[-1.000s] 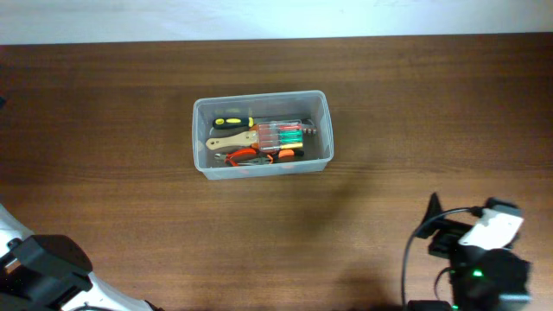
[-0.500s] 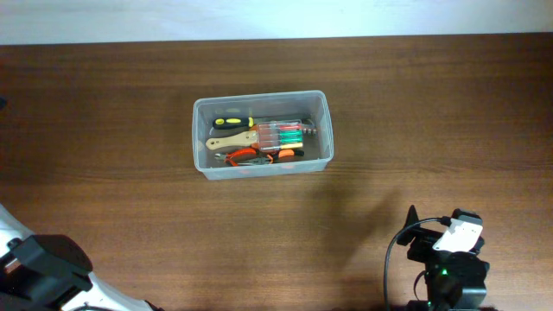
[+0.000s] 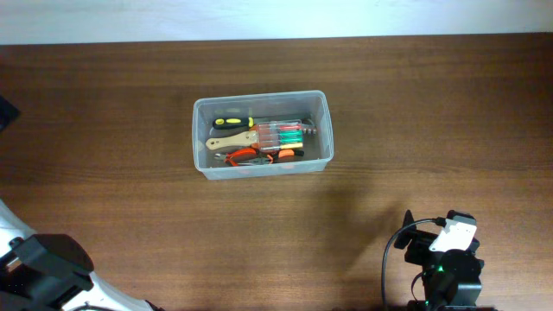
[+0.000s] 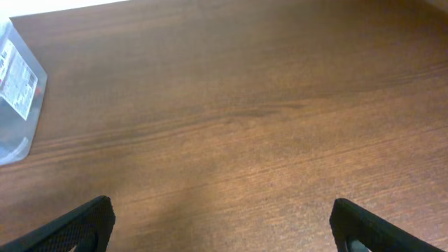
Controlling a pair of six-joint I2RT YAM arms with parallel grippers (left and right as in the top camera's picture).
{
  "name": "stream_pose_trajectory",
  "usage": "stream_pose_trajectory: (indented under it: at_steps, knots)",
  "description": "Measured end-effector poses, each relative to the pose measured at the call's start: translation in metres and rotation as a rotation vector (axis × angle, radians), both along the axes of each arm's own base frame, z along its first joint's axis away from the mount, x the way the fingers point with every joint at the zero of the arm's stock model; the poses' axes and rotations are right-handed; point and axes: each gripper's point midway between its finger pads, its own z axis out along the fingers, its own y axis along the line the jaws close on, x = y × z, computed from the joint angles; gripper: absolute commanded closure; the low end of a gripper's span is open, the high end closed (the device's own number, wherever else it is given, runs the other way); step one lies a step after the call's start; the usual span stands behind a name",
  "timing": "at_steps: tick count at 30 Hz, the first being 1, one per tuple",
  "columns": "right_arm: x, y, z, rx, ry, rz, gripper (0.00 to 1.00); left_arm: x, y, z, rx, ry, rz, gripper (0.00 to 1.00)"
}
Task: Pack container
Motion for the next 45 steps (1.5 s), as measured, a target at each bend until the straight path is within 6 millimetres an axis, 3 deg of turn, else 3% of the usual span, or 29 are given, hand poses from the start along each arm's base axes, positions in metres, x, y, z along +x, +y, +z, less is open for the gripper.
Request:
stream_pose_trajectory:
  at_steps: [19,23,25,27,32,36,38,41,45]
  knots:
    - [0.000,0.000,0.000,0.000,0.002,0.000,0.02,-0.003,-0.004,-0.002,-0.013,0.017,-0.002,0.01]
    - [0.000,0.000,-0.001,0.000,0.002,0.000,0.02,0.006,-0.016,-0.002,-0.011,0.018,-0.038,0.01]
    - [0.000,0.000,-0.001,0.001,0.003,0.000,0.02,0.017,-0.033,-0.001,-0.007,0.017,-0.085,0.01]
    - [0.000,0.000,-0.001,0.000,0.003,0.001,0.02,0.034,-0.063,0.002,-0.002,0.011,-0.163,0.01]
    - [0.000,0.000,-0.001,0.001,0.003,0.000,0.02,0.062,-0.175,0.032,0.030,-0.058,-0.435,0.01]
    - [0.000,0.000,-0.001,0.001,0.004,0.000,0.02,0.046,-0.284,0.082,0.069,-0.189,-0.699,0.01]
    - [0.000,0.000,-0.001,0.001,0.004,0.000,0.02,0.030,-0.324,0.118,0.116,-0.308,-0.796,0.01]
    - [0.000,0.000,-0.001,0.001,0.005,0.001,0.02,0.006,-0.347,0.180,0.202,-0.549,-0.832,0.01]
    - [0.000,0.001,-0.001,0.002,0.005,0.003,0.02,-0.029,-0.324,0.246,0.297,-0.856,-0.723,0.01]
